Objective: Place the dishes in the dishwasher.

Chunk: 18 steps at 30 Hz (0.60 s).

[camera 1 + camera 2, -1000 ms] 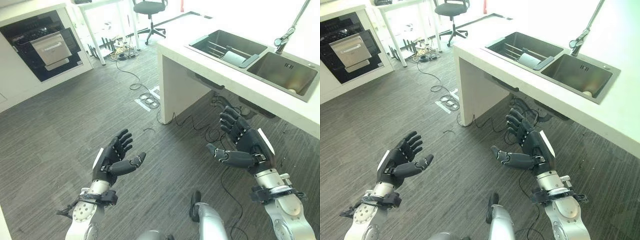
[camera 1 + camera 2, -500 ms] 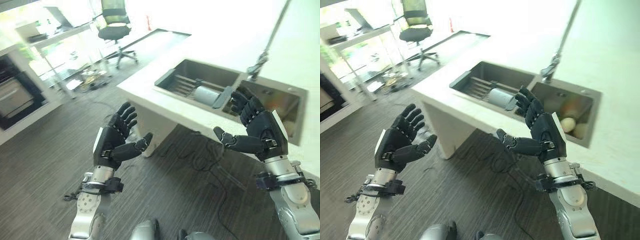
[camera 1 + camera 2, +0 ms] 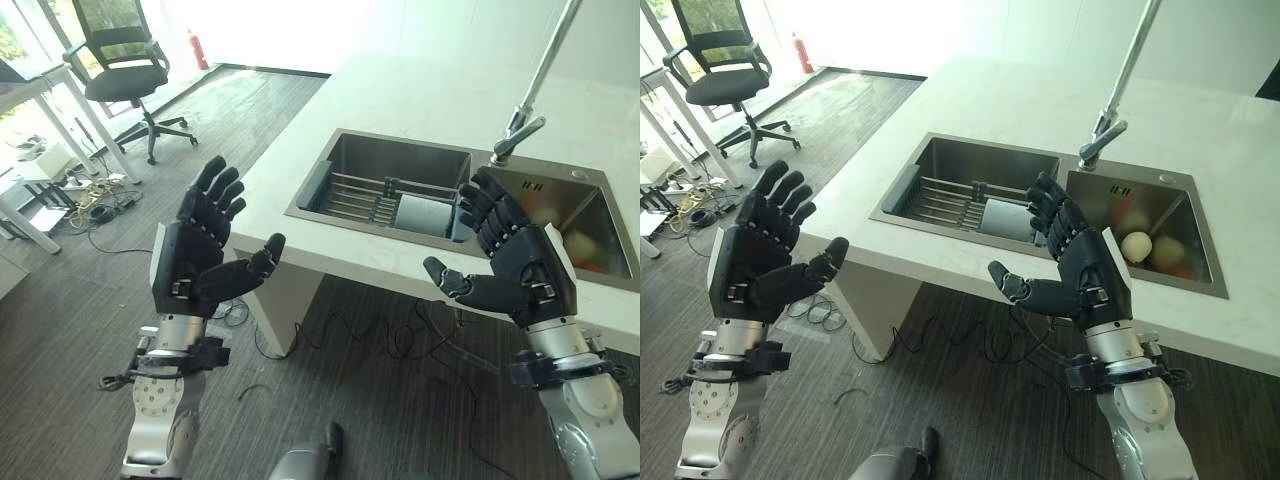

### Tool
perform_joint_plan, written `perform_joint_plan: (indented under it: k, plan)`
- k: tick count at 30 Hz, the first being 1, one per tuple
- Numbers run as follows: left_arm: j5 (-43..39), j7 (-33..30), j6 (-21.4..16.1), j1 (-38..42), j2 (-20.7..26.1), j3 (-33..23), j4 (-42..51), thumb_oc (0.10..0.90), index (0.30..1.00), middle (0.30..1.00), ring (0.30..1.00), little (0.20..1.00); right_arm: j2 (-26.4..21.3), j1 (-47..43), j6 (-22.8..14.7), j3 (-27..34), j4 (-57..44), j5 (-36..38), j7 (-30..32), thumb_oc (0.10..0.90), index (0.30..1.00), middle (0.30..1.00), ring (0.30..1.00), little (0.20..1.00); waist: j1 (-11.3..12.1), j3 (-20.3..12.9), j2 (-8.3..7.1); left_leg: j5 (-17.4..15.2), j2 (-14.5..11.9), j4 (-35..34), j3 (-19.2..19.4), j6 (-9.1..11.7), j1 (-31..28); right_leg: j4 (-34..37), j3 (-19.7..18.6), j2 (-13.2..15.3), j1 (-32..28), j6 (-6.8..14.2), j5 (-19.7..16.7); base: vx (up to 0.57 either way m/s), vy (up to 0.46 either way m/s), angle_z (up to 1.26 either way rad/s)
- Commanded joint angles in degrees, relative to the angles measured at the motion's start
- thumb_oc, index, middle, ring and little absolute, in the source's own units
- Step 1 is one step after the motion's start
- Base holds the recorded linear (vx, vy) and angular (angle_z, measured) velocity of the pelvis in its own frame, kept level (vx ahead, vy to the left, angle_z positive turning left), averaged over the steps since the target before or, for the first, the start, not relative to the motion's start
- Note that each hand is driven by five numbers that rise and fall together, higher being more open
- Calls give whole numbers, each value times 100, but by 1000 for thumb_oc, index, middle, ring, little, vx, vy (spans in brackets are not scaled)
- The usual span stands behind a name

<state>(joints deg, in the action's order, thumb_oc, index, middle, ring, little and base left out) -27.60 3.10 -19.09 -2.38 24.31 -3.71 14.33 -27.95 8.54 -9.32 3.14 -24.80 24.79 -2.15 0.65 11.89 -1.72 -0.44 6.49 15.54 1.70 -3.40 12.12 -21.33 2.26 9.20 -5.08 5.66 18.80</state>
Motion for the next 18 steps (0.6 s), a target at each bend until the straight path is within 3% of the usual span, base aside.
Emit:
perform_joint_plan:
  k: [1, 3, 4, 6, 8, 10, 12, 15, 18]
  plan:
    - [348, 250, -548, 185, 264, -27, 856, 800, 900, 900, 900, 900, 158, -523, -518, 318, -260, -10, 314, 800, 900, 900, 900, 900, 20, -601, 124, -942, -356, 165, -572, 272, -144, 414, 465, -364, 178, 222, -1229, 195, 253, -13]
    - [438, 229, -601, 214, 298, 1, 891, 800, 900, 900, 900, 900, 225, -568, -506, 250, -239, -52, 334, 800, 900, 900, 900, 900, -20, -563, 208, -978, -360, 165, -598, 203, -247, 356, 572, -422, 186, 236, -1683, 153, 212, -23]
    - [625, 96, -625, 257, 314, 0, 923, 800, 900, 900, 900, 900, 299, -652, -504, 132, -156, -63, 256, 800, 900, 900, 900, 900, -31, -455, 273, -1044, -411, 165, -485, 182, -400, 47, 836, -377, 544, 178, -1788, 97, 156, -40]
    - [675, 4, -632, 268, 356, -38, 924, 800, 900, 900, 900, 900, 327, -674, -562, 62, -82, -43, 199, 800, 900, 900, 900, 900, 10, -433, 284, -1063, -485, 165, -322, 219, -428, 328, 1138, -302, 583, 127, -1719, 69, 39, -92]
    - [552, 10, -656, 252, 413, -120, 902, 800, 900, 900, 900, 900, 310, -713, -531, 56, -60, 96, 127, 800, 900, 900, 900, 900, 80, -406, 201, -1163, -542, 165, 36, 278, -491, 414, 1426, -13, 834, 136, -1408, 75, -98, -97]
    - [570, -41, -694, 200, 428, -156, 936, 800, 900, 900, 900, 900, 301, -817, -547, 15, -26, 174, 74, 800, 900, 900, 900, 900, 100, -389, 93, -1401, -556, 165, 381, 287, -648, 414, 1438, 458, 1418, 318, -1660, 123, -180, -146]
    - [637, -88, -676, 178, 404, -154, 976, 800, 900, 900, 900, 900, 337, -883, -529, -25, -37, 171, 75, 800, 900, 900, 900, 900, 77, -379, 64, -1537, -540, 165, 436, 257, -764, 414, 1283, 593, 1795, 405, -1831, 180, -223, -83]
    - [609, -68, -679, 148, 402, -159, 998, 800, 900, 900, 900, 900, 338, -843, -555, -29, -80, 193, 79, 800, 900, 900, 900, 900, 15, -382, 41, -1661, -545, 165, 436, 206, -892, 414, 1054, 539, 1975, 440, -1832, 216, -258, -17]
    - [385, -132, -775, 173, 400, -60, 1003, 800, 900, 900, 900, 900, 146, -860, -494, -58, -157, 210, 261, 800, 900, 900, 900, 900, -116, -519, -27, -1838, -743, 165, 633, 244, -1189, 414, 1163, 382, 2013, 456, -1660, 475, -628, 58]
